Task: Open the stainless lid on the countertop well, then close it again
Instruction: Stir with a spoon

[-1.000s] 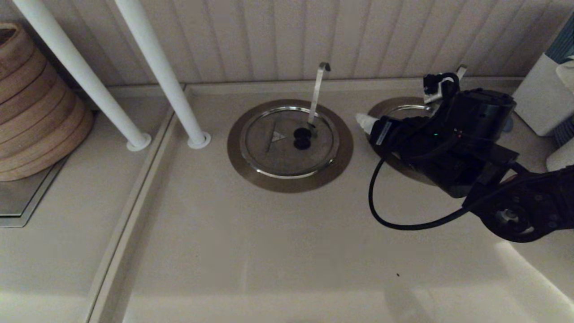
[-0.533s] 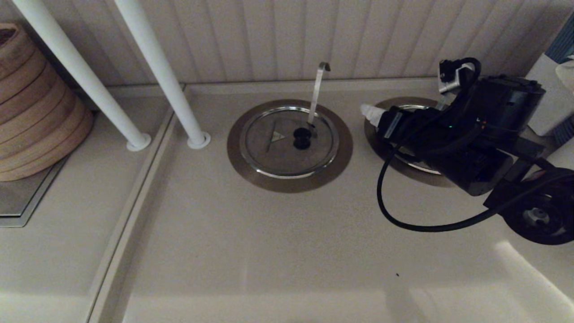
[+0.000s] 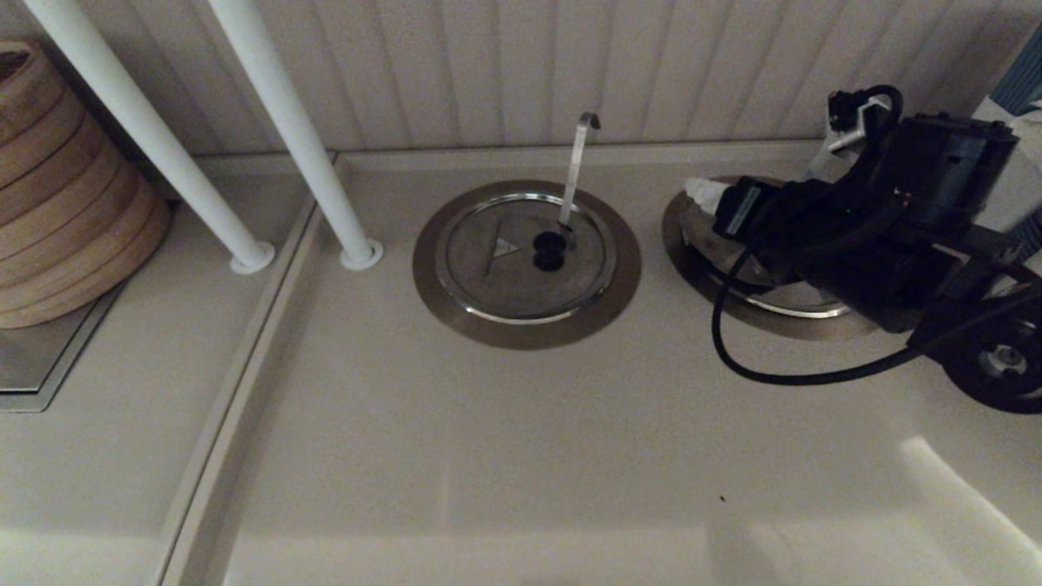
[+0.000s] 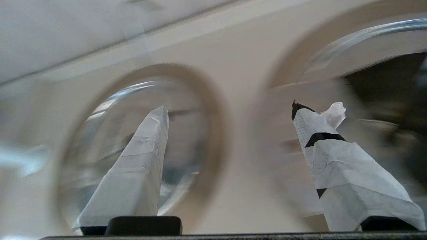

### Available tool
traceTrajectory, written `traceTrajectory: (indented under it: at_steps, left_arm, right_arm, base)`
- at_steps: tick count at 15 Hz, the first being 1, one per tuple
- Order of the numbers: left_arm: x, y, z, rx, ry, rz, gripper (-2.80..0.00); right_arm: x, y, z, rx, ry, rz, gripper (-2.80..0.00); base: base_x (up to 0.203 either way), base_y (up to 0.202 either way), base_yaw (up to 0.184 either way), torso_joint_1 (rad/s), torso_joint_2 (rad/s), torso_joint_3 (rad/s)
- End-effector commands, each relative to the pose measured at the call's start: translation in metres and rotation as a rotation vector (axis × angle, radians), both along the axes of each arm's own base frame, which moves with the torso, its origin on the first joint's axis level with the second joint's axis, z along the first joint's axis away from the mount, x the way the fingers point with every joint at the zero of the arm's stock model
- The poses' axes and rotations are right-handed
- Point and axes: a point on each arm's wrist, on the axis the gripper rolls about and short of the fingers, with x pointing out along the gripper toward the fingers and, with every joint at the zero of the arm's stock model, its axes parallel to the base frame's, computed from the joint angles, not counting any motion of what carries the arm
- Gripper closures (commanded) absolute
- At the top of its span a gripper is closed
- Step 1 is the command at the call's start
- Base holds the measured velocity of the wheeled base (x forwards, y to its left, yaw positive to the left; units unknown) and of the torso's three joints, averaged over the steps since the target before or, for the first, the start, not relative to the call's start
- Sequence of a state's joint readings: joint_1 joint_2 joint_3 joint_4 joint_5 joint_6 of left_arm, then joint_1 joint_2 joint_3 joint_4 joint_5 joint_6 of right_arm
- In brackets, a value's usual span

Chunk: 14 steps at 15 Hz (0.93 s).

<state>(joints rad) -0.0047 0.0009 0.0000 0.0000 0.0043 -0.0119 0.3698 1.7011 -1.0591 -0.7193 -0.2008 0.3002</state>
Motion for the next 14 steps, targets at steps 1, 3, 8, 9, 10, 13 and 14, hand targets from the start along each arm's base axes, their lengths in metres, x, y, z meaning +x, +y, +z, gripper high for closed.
traceTrajectory:
  at_steps: [1, 3, 8, 9, 10, 13, 14]
  left_arm:
    - [0.0, 0.0, 0.0, 0.0, 0.001, 0.0, 0.0]
    - [0.0, 0.0, 0.0, 0.0, 0.001, 0.0, 0.0]
    - [0.0, 0.0, 0.0, 0.0, 0.001, 0.0, 0.0]
    - [0.0, 0.0, 0.0, 0.0, 0.001, 0.0, 0.0]
    - [0.0, 0.0, 0.0, 0.0, 0.001, 0.0, 0.0]
    - [0.0, 0.0, 0.0, 0.0, 0.001, 0.0, 0.0]
    - [0.0, 0.0, 0.0, 0.0, 0.001, 0.0, 0.0]
  right_arm:
    - [0.015, -0.023, 0.004, -0.004, 0.015, -0.08, -2.8]
    - [0.031, -0.043, 0.005, -0.014, 0.032, -0.147, -2.8]
    - [0.062, -0.084, 0.015, -0.048, 0.046, -0.246, -2.8]
    - [0.073, -0.09, 0.017, -0.056, 0.043, -0.263, -2.8]
    - [0.087, -0.096, 0.019, -0.062, 0.04, -0.278, -2.8]
    - [0.133, -0.111, 0.01, -0.085, 0.078, -0.315, -2.8]
    - [0.148, -0.117, 0.012, -0.1, 0.068, -0.329, -2.8]
  base:
    - [0.0, 0.0, 0.0, 0.0, 0.0, 0.0]
    - [0.0, 0.0, 0.0, 0.0, 0.0, 0.0]
    - [0.0, 0.0, 0.0, 0.0, 0.0, 0.0]
    - [0.0, 0.0, 0.0, 0.0, 0.0, 0.0]
    - [0.0, 0.0, 0.0, 0.0, 0.0, 0.0]
    - [0.0, 0.0, 0.0, 0.0, 0.0, 0.0]
    - [0.0, 0.0, 0.0, 0.0, 0.0, 0.0]
